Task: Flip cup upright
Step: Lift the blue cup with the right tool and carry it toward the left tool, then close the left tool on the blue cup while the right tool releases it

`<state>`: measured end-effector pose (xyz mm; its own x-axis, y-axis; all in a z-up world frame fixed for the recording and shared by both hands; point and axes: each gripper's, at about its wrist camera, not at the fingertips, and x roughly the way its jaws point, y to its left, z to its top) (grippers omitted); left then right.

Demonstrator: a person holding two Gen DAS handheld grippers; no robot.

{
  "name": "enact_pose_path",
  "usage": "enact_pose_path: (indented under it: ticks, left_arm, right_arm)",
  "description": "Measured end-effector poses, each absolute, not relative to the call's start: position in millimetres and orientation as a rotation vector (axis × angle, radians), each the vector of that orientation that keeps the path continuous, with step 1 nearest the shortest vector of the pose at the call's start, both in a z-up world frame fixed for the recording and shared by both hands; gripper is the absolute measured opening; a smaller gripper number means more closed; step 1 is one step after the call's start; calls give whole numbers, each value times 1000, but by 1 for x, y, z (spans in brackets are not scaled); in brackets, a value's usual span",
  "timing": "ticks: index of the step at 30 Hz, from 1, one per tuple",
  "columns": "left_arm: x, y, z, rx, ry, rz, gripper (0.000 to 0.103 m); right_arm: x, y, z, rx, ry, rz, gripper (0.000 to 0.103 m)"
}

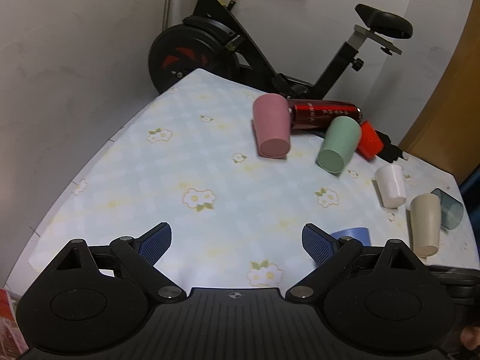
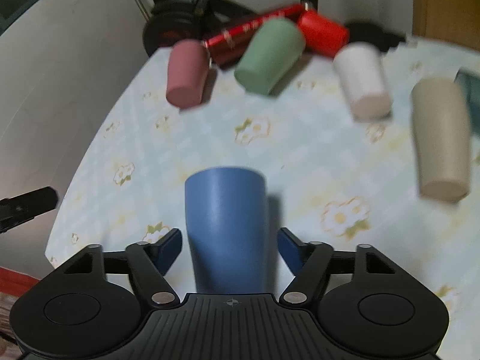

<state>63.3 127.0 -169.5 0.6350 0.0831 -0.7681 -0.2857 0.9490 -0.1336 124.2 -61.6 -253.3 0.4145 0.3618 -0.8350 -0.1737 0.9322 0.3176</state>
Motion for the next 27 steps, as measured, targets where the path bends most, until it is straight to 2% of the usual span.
enact_pose_path:
  ticks: [13,27]
  left_arm:
    - [91,68,-198,-285,955,53,95]
    - [134,30,-248,-302,1118,34,95]
  right_arm:
    - [98,-162,-225,175,929,111,76]
    - [87,-219,-224,214,869,-19,76]
